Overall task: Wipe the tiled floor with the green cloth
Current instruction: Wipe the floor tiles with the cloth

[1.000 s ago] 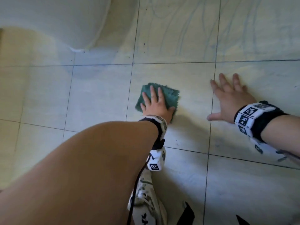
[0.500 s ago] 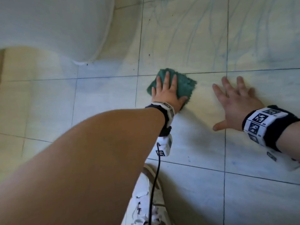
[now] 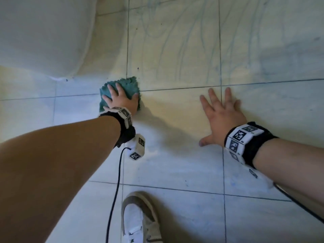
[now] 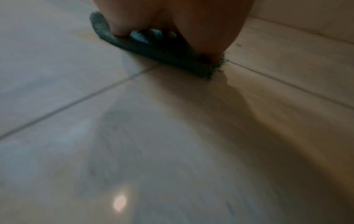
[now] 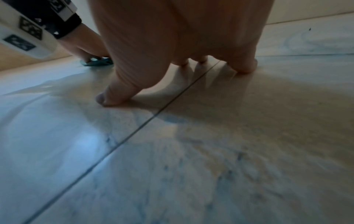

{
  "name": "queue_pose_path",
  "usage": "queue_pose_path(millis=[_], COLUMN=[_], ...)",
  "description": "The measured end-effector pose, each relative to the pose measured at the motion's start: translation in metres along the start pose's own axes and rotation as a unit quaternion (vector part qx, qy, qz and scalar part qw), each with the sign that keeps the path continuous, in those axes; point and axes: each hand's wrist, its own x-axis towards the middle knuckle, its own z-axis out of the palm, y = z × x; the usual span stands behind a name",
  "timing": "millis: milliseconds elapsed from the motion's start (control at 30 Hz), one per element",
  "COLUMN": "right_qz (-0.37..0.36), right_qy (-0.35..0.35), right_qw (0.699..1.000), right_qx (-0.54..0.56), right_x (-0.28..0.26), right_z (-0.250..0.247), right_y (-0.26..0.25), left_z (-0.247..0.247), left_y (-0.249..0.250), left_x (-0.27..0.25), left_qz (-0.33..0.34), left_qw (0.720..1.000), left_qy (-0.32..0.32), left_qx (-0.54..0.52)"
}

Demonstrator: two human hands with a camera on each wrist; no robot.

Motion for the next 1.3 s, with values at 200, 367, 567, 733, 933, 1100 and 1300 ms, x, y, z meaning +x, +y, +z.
queue_pose_path(millis=[200,367,567,733,933,1100,1300], right_qz=[-0.018,0.095,0.193,0.214,0.206,0.177,0.068], right_qy=[0.056,0.063,0.036,0.038,0.013,0.023,0.049], right_qw=[0.997,0.991,0.971,0.961,0.963,0.974,0.994], right_qx=[0.053,0.071,0.137,0.169,0.176,0.141,0.075], right_x=[-0.019,-0.063,-0.108,-0.115,-0.111,-0.092,-0.056], right_z=[0.010,0.024,0.046,0.062,0.059,0.048,0.034], right_y=[0.034,0.115,0.176,0.195,0.195,0.175,0.117], left_z=[0.044,0.075,0.103,0.133,0.092,0.062,0.097], left_y=[0.093,0.168,0.249,0.294,0.236,0.135,0.103], left_x=[-0.071,-0.129,-0.197,-0.261,-0.178,-0.119,-0.191], left_qz=[0.179,0.274,0.378,0.488,0.406,0.227,0.383], left_qw=[0.983,0.958,0.914,0.848,0.902,0.970,0.900], left_qy=[0.006,-0.012,-0.047,-0.084,-0.047,-0.008,-0.071], left_qx=[0.049,0.085,0.138,0.189,0.141,0.090,0.195])
